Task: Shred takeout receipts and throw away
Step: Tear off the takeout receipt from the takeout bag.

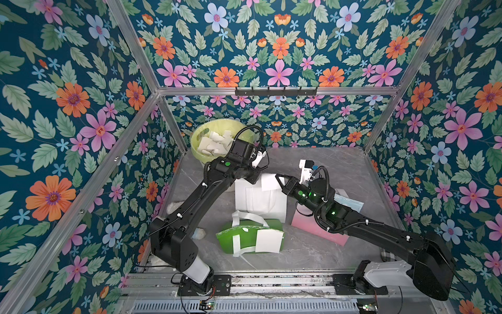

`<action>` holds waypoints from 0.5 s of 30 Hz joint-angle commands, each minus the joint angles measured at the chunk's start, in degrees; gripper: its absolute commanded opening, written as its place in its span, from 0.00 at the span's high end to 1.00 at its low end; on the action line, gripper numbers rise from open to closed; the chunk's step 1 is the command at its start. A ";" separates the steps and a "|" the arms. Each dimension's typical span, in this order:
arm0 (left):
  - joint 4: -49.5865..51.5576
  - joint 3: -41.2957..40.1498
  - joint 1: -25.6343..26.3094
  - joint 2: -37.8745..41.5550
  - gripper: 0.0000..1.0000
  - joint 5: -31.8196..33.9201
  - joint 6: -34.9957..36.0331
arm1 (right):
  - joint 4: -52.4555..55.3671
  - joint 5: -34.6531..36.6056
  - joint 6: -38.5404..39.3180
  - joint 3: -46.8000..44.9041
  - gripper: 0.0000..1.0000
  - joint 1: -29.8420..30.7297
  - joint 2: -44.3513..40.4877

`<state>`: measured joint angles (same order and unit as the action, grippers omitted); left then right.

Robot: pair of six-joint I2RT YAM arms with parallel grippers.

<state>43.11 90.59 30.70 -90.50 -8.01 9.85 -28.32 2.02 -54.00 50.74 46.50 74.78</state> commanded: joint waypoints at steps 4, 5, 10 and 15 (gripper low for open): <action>2.07 -0.32 -0.07 -0.41 1.00 1.07 0.87 | -2.05 -0.18 2.68 1.48 1.00 -1.13 -0.97; 2.09 -0.41 -0.01 -0.45 1.00 1.49 0.81 | -2.17 -0.09 3.17 1.65 1.00 -1.31 -1.04; 1.70 -0.57 -0.02 -0.33 1.00 3.06 1.01 | -2.09 0.75 5.46 2.72 1.00 -1.81 -1.91; 0.59 -1.24 0.00 0.21 1.00 3.24 1.06 | -2.22 2.05 6.86 3.03 1.00 -2.29 -2.33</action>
<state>42.48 89.76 30.68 -90.70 -5.69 10.11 -26.65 2.11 -48.84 53.21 44.49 73.01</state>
